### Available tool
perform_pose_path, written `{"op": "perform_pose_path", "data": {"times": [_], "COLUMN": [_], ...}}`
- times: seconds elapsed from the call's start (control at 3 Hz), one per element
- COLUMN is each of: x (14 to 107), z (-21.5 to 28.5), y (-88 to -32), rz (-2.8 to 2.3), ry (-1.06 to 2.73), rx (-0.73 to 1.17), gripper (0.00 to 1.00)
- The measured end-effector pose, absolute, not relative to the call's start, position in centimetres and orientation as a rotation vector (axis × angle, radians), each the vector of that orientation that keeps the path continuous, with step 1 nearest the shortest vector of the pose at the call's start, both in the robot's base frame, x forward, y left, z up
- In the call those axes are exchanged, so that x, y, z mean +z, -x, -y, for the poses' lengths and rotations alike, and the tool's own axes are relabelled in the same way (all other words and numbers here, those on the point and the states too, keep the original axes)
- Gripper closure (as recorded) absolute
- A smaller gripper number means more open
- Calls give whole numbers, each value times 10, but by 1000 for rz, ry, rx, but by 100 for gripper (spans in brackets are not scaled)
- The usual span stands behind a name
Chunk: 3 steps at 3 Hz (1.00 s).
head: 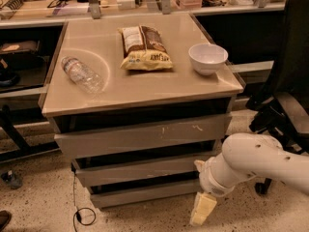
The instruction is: Open middle drawer
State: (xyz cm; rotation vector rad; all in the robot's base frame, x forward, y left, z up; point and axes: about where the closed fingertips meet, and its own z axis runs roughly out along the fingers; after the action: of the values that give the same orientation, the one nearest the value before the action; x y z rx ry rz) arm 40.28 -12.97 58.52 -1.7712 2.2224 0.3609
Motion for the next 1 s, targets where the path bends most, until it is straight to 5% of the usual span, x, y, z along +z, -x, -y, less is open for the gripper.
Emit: {"op": "perform_pose_path", "data": {"times": [1.0], "x": [481], "z": [112], "y": [-462], "rz": [-2184], "ry": [1690], "rx": [363], "gripper": [0]}}
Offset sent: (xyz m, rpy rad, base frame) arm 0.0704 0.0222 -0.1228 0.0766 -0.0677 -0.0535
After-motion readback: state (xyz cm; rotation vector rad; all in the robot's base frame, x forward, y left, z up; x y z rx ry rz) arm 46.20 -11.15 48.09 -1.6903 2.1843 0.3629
